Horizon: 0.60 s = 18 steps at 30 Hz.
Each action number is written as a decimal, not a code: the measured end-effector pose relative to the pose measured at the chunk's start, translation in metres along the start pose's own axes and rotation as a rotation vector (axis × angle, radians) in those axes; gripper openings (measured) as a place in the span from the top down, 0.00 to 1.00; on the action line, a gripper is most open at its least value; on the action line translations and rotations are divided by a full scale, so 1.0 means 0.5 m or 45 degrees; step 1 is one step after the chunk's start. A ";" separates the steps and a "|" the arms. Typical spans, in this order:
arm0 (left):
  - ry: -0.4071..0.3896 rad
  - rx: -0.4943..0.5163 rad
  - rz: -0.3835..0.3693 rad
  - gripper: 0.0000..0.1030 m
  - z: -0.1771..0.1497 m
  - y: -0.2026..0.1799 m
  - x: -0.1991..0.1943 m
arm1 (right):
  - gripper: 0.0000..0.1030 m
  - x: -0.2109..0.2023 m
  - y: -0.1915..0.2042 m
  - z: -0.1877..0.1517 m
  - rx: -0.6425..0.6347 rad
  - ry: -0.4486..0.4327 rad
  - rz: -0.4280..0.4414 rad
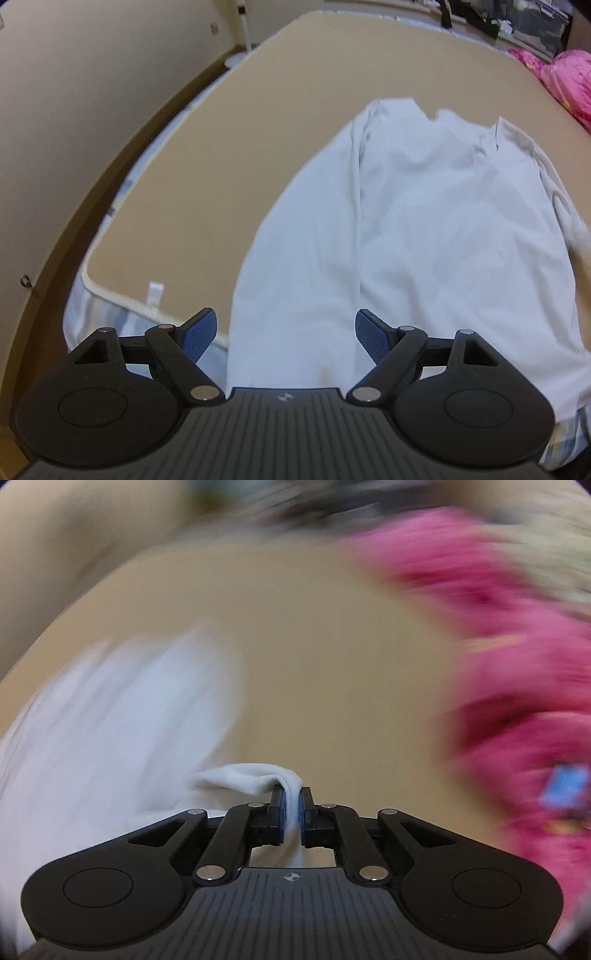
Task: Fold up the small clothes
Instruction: 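Lay the shirt flat on the board and open both grippers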
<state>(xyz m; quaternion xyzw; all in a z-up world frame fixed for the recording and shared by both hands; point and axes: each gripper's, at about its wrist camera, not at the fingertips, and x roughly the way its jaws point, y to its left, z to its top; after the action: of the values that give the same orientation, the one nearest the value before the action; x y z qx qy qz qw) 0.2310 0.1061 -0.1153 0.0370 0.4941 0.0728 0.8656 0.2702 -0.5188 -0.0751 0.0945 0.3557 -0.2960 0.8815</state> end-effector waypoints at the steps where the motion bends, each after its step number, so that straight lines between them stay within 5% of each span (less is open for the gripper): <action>1: -0.012 -0.002 0.006 0.16 0.012 -0.002 -0.017 | 0.69 -0.001 -0.035 0.040 0.073 -0.069 -0.158; 2: -0.018 -0.008 0.012 0.16 0.014 -0.002 -0.020 | 0.42 -0.013 -0.057 0.069 0.107 -0.128 -0.245; 4: -0.012 -0.023 0.009 0.13 0.013 0.001 -0.023 | 0.28 -0.047 -0.064 0.064 0.120 -0.198 -0.155; 6: 0.010 -0.031 0.010 0.10 0.004 0.006 -0.014 | 0.25 -0.069 -0.038 0.011 0.101 -0.171 -0.033; 11: 0.122 -0.012 0.002 0.10 -0.020 0.023 0.040 | 0.24 -0.093 0.057 -0.210 -0.048 0.112 0.252; 18: 0.237 0.096 -0.165 0.09 -0.067 0.023 0.095 | 0.24 -0.149 0.183 -0.431 -0.081 0.387 0.412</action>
<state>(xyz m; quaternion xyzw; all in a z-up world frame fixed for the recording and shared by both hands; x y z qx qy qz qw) 0.2249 0.1250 -0.1714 0.0305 0.5759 0.0011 0.8169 0.1583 -0.3299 -0.1856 0.1662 0.4738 -0.1216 0.8562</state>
